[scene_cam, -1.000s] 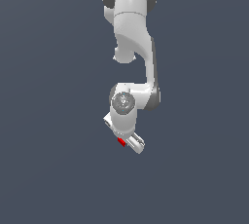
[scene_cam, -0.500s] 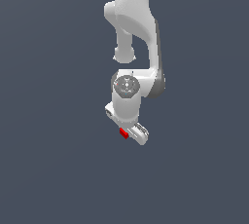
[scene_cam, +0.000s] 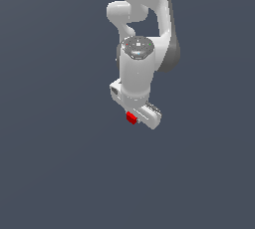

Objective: Pick up the red cube and move it to a goal position.

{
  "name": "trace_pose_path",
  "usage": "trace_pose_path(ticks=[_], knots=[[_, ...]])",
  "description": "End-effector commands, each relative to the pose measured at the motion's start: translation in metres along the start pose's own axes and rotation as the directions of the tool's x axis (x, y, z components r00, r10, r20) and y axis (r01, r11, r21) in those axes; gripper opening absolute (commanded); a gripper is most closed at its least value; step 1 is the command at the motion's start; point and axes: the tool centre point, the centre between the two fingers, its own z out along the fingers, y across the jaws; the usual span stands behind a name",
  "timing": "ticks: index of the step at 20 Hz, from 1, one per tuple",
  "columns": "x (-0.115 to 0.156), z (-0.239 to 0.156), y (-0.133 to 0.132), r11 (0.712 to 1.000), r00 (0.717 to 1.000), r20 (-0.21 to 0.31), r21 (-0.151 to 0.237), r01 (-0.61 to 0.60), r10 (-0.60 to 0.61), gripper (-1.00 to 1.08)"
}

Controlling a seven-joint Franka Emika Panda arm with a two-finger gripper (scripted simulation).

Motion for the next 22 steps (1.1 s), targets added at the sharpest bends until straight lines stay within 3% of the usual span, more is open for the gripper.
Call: trace_pose_path(ticks=[1,14,22], knots=[[-0.009,-0.028,0.003,1.000,1.000,0.000,0.001,-0.001,0.001,-1.00],[-0.059,-0.175,0.014,1.000,1.000,-0.002,-0.001,-0.001,0.001,-1.00],[-0.080,-0.242,0.017,1.000,1.000,-0.003,-0.001,-0.002,0.002,-1.00]])
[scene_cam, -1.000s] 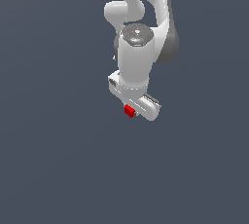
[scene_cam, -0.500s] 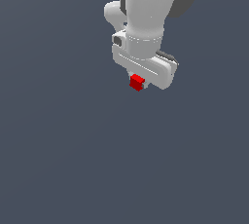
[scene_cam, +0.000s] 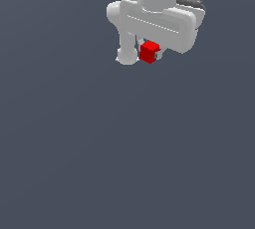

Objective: Pick up the red cube and move it to a goal position.

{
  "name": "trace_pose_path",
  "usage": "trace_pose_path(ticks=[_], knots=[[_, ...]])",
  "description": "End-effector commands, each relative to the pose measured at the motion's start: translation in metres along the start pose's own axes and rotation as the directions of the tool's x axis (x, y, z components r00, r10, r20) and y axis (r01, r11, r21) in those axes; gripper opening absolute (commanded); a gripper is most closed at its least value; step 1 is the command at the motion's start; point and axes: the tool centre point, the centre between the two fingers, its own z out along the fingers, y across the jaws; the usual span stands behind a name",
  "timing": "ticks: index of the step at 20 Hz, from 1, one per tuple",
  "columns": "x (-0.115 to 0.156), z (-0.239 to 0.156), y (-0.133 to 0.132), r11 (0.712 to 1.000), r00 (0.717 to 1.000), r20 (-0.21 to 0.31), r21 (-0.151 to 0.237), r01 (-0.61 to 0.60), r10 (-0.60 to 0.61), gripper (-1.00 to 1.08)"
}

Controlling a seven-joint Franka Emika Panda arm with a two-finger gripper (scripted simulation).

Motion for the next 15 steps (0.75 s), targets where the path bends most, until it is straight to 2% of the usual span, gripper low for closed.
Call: trace_pose_path(ticks=[1,8,15], knots=[[-0.006,-0.017,0.001,1.000,1.000,0.001,-0.001,0.000,0.000,-1.00],[-0.013,-0.043,0.001,1.000,1.000,0.001,-0.001,0.001,-0.001,-1.00],[-0.013,-0.044,0.000,1.000,1.000,0.001,-0.001,0.001,-0.001,-1.00]])
